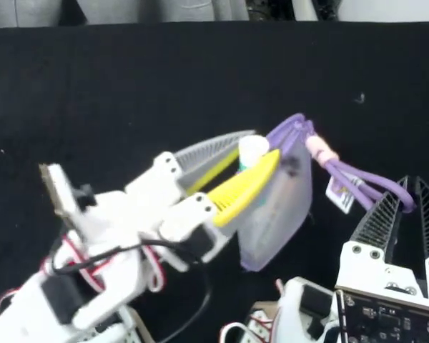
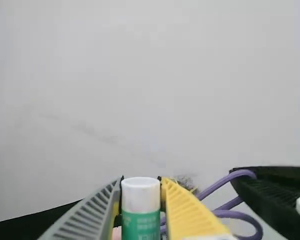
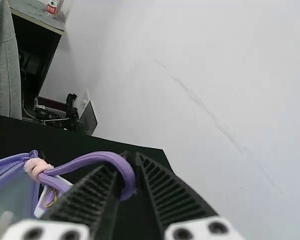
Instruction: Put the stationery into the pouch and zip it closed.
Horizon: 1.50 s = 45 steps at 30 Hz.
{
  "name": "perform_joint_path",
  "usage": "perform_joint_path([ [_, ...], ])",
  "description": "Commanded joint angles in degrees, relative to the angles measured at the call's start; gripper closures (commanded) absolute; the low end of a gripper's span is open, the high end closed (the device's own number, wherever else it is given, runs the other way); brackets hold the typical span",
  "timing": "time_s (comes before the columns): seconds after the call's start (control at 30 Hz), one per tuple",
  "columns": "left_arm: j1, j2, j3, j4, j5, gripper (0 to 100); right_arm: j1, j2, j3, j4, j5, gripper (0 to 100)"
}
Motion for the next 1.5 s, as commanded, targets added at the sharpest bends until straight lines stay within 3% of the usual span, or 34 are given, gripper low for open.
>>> perform_joint_path([
  [0.0,0.4,-1.0,6.8,-8.1,-8.2,97,0.5,-0.4,-1.5,0.3,0.8,98.7],
  [0.17,0.4,-1.1,14.2,-13.5,-13.5,97,0.5,-0.4,-1.5,0.3,0.8,98.7],
  [0.33,-2.5,-1.6,14.4,-18.6,-13.1,97,0.5,-0.4,-1.5,0.3,0.8,98.7],
  [0.7,-3.0,-1.5,6.1,-18.5,-13.5,97,0.6,-0.4,-1.5,0.4,0.8,98.7],
  [0.93,-7.7,-1.0,13.3,-19.6,-13.1,97,0.6,-0.6,-1.5,0.4,0.8,98.7],
  [1.13,-7.6,-1.1,22.5,-30.8,-13.4,97,0.8,-2.9,-1.5,0.2,0.8,98.7],
  [1.47,-7.5,-1.5,20.5,-31.8,-13.1,97,0.8,-3.2,-1.0,0.3,2.5,98.7],
])
